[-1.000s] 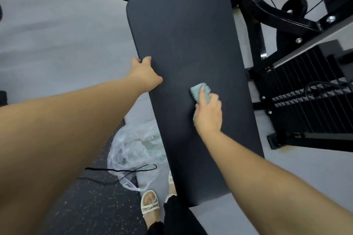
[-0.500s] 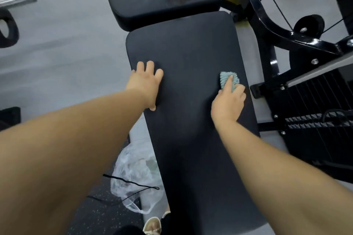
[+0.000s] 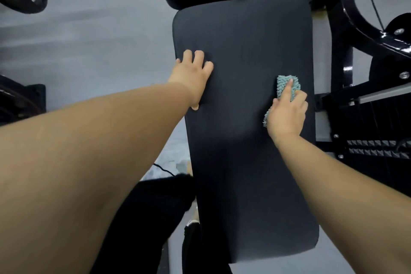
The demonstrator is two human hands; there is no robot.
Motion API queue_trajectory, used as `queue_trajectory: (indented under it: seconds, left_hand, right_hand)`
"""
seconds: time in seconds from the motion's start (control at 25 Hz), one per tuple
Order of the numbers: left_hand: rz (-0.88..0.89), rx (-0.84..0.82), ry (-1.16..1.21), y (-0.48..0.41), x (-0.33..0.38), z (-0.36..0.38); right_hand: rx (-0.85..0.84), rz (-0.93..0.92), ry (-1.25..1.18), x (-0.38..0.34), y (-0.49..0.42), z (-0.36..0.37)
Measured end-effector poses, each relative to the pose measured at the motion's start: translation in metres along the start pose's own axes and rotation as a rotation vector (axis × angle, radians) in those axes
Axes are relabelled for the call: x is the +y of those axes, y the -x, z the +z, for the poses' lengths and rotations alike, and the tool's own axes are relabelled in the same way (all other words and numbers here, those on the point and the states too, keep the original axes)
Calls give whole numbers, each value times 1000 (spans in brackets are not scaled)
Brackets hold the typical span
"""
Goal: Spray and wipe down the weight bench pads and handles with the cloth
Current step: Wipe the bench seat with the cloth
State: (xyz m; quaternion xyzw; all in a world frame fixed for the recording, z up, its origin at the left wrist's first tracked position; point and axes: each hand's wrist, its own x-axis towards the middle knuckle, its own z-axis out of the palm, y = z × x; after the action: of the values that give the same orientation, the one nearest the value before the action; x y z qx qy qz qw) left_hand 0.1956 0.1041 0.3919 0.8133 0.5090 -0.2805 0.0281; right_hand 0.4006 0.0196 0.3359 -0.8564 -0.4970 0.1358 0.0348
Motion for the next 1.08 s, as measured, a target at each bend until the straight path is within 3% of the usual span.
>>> queue_trajectory:
  seconds: [0.24, 0.32, 0.48, 0.56, 0.68, 0.76, 0.84, 0.96, 1.04, 1.08]
  left_hand:
    - [-18, -25, -18, -5, 4, 0]
    - [-15, -21, -25, -7, 4, 0]
    - [3, -37, -32, -6, 2, -1]
    - [13, -49, -46, -8, 1, -1]
    - [44, -66, -54, -7, -3, -1]
    - [82, -73, -53, -10, -6, -5]
    - [138, -75, -31, -11, -11, -8]
    - [228, -31, 84, -28, -35, -20]
    - [311, 47, 122, -51, -56, -34]
    - [362, 107, 103, -65, -63, -39]
  right_hand:
    - [27, 69, -35, -33, 6, 5]
    - [-2, -88, -16, -51, 9, 6]
    - [98, -659, 8, -48, -2, 6]
    - [84, -596, -16, -42, -21, -4]
    - [65, -105, -107, -60, -46, -13]
    - [106, 70, -196, -88, -53, -14]
    - [200, -87, -177, -113, -48, -9]
    - [306, -509, 5, -112, -57, 5]
    - [376, -551, 9, -106, -85, -1]
    - [432, -450, -11, -109, -97, -3]
